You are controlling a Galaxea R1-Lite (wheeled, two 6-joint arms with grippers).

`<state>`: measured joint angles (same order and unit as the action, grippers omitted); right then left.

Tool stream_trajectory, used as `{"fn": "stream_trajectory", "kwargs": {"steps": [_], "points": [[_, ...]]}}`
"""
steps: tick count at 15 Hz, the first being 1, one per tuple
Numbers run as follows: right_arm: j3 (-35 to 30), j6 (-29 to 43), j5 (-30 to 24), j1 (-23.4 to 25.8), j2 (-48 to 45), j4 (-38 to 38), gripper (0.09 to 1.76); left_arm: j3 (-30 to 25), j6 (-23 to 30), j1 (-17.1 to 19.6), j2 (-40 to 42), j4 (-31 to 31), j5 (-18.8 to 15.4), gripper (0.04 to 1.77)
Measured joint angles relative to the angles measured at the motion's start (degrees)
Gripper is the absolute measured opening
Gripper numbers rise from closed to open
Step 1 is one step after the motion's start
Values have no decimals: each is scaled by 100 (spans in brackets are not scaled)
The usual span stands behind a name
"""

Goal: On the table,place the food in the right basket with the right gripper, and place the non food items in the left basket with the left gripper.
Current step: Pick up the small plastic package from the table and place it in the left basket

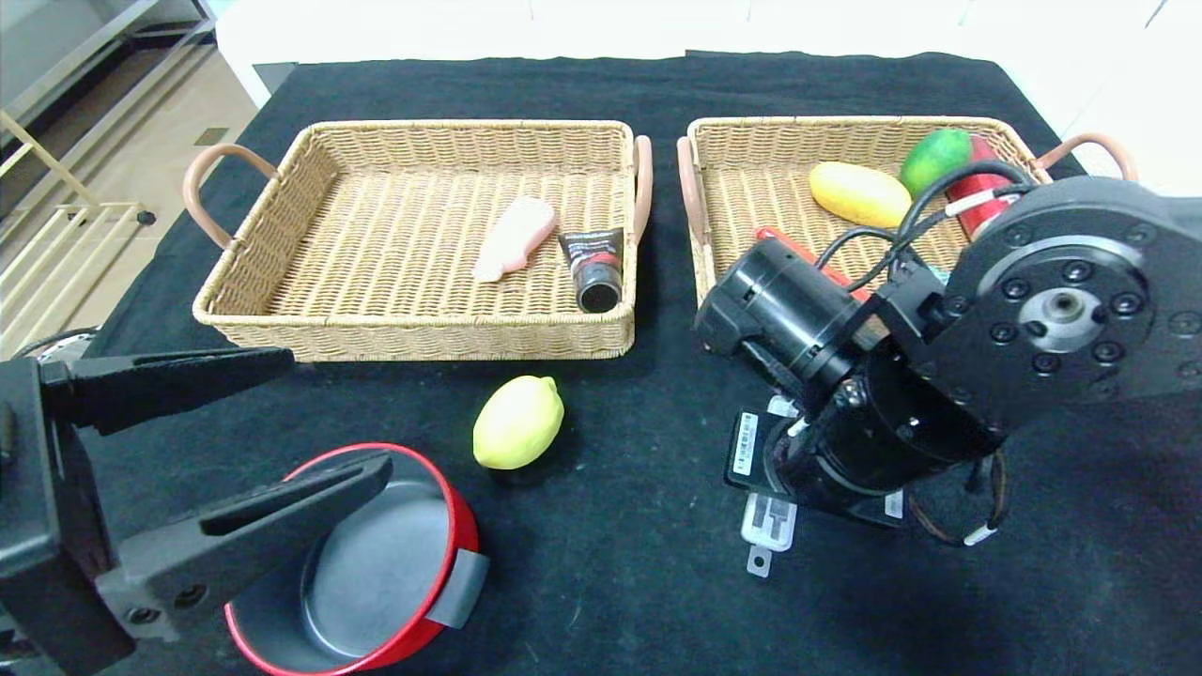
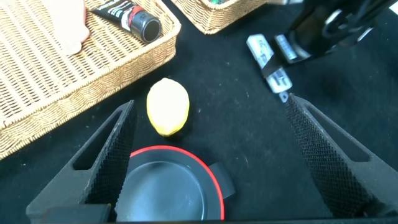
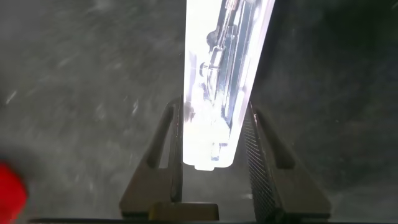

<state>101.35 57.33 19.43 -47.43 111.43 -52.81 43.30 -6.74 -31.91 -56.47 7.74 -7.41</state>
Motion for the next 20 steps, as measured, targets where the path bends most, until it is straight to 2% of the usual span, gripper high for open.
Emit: {"fn": "stream_trajectory", "kwargs": {"steps": [3,7,11,16,20], "points": [[-9,-836,27,-240,-346,9,66,0,0,0,0,2,0,172],[60,-1921,473,-612,-575,262,66,5,0,0,5,0,6,172],[245,-3250,484,-734,-579,1397,66,35,-1,22,71,-6,9,172],[1017,-4237,507,-714,-162,2210,66,90,7,41,88,-6,17,172],[1180,-5318,590,-664,183,3468,66,101,5,55,121,-6,17,172]]}}
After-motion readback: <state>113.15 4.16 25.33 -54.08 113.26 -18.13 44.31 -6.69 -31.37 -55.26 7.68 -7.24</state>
